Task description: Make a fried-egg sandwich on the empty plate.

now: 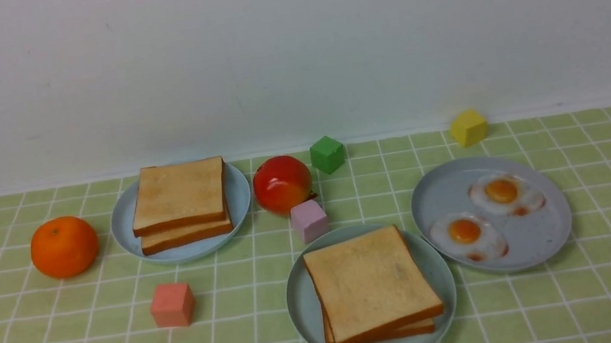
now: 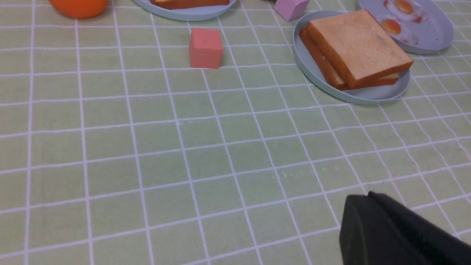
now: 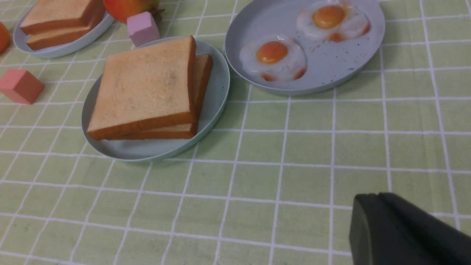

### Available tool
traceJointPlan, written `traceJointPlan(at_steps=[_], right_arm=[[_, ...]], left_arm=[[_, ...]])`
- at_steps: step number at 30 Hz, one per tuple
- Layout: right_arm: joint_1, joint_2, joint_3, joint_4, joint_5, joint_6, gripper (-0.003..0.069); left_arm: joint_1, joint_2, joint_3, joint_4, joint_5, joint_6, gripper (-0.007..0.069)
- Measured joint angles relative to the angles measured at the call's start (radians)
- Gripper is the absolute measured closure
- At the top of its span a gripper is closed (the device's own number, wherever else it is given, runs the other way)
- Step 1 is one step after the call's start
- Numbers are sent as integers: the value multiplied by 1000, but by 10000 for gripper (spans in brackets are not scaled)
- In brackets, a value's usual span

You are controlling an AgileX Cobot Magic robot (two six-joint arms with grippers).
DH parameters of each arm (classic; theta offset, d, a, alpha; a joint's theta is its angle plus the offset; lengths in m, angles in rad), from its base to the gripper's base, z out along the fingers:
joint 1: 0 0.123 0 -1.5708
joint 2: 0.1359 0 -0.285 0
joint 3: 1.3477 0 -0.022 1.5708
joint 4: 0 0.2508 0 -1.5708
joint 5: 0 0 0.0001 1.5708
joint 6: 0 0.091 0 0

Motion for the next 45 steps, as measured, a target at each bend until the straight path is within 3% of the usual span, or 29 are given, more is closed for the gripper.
traceJointPlan(at_steps=[16,20,23,28,35,45], right_arm=[[0,0,0,0,-4,0,616],[0,0,1,-6,-6,0,610],[0,0,2,-6,-6,0,603],[0,0,2,2,-6,0,595],[0,0,3,-6,-6,0,587],[0,0,3,-6,-6,0,575]], left_arm=[[144,0,4,128,-5,7,638],[146,0,15,124,-216,41,638],[146,0,71,124,-503,83,638],[146,0,235,145,-671,96,637],[146,0,512,155,-648,96,636],[147,2,532,145,-668,96,629]])
